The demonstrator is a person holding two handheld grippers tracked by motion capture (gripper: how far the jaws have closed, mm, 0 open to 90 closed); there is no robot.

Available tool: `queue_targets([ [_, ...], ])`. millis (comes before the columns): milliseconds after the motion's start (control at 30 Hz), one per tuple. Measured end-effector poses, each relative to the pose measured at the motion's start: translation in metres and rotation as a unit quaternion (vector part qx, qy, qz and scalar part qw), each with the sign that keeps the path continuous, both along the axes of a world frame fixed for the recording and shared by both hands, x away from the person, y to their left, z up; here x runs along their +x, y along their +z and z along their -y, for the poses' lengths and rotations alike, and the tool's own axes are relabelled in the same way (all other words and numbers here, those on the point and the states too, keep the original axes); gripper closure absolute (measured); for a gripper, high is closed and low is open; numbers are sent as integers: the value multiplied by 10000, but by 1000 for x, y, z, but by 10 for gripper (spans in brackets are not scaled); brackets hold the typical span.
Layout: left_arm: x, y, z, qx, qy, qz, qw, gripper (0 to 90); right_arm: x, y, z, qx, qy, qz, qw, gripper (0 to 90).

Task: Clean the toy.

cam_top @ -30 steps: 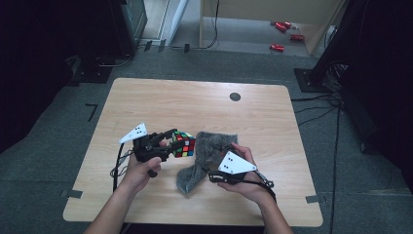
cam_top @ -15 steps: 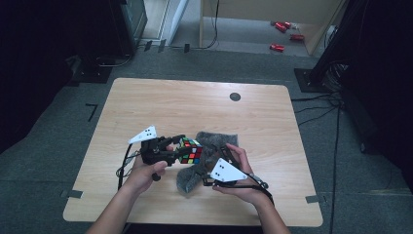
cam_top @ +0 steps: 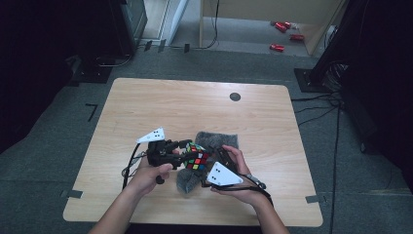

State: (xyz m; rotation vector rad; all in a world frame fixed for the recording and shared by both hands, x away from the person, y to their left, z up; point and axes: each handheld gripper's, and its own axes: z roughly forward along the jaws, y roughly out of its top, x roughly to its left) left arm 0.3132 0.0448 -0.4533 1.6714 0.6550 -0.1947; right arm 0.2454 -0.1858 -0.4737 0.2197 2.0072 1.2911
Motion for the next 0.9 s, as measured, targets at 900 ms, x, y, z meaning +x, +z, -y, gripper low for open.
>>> queue_targets([
  [900,4,4,-21,-270,459,385,9978,257,5,17,24,428,367,-1255,9905,341],
])
